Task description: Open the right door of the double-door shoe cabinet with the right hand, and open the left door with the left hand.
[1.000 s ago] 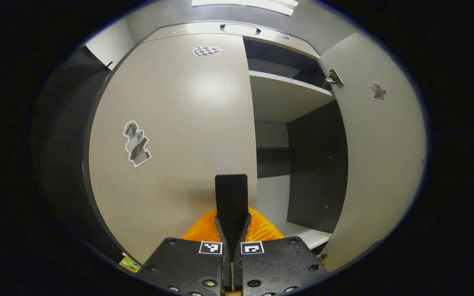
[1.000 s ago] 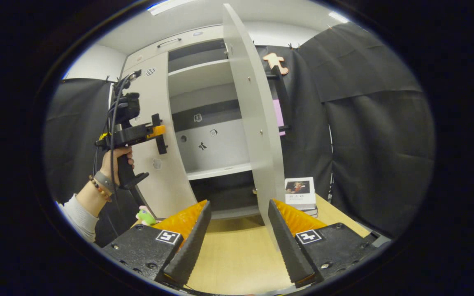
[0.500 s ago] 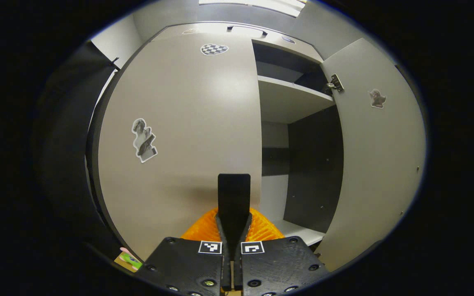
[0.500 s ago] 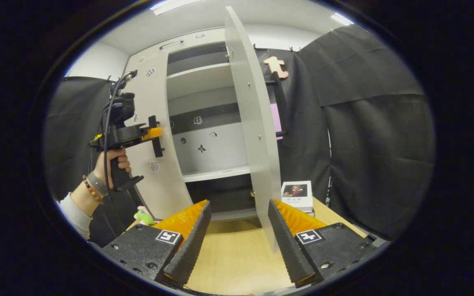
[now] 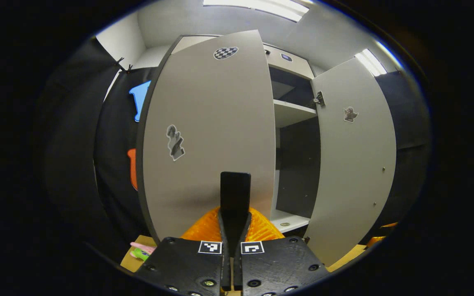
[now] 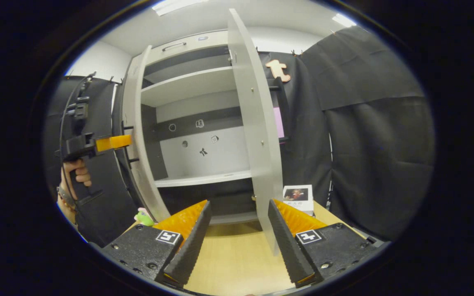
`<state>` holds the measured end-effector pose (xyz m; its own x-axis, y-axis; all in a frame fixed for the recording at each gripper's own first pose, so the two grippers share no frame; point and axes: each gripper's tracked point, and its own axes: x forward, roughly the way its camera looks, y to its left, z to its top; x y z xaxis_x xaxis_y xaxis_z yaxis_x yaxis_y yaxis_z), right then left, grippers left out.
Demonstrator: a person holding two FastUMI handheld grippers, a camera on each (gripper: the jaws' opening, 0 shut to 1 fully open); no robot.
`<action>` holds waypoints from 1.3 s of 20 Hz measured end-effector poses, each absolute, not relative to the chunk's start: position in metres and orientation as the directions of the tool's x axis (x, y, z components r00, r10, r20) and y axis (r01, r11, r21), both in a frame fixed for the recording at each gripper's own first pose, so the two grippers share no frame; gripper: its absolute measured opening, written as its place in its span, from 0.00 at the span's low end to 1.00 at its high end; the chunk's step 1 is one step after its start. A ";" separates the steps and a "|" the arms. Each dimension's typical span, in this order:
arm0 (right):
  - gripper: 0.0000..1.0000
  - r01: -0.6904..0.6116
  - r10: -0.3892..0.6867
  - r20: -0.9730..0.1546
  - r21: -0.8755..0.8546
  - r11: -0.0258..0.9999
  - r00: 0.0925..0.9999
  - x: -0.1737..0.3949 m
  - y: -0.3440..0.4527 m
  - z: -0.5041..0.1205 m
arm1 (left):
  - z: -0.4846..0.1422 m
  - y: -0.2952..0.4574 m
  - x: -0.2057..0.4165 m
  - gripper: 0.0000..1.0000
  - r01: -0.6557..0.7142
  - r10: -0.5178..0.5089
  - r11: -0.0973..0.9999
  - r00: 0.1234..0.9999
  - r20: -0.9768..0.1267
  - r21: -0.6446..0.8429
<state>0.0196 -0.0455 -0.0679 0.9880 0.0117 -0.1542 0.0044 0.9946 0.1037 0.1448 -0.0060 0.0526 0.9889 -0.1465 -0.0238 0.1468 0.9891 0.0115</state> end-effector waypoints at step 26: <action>0.87 -0.082 0.086 -0.088 0.052 0.995 0.992 0.039 -0.004 -0.043 | 0.062 0.176 0.022 0.00 -0.072 0.070 0.997 0.996 0.063 0.028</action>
<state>0.0392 -0.0040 -0.0429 0.9924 0.0862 -0.0879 -0.0818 0.9953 0.0517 0.0224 0.1760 0.0625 0.9956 0.0700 0.0626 -0.0719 0.9970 0.0279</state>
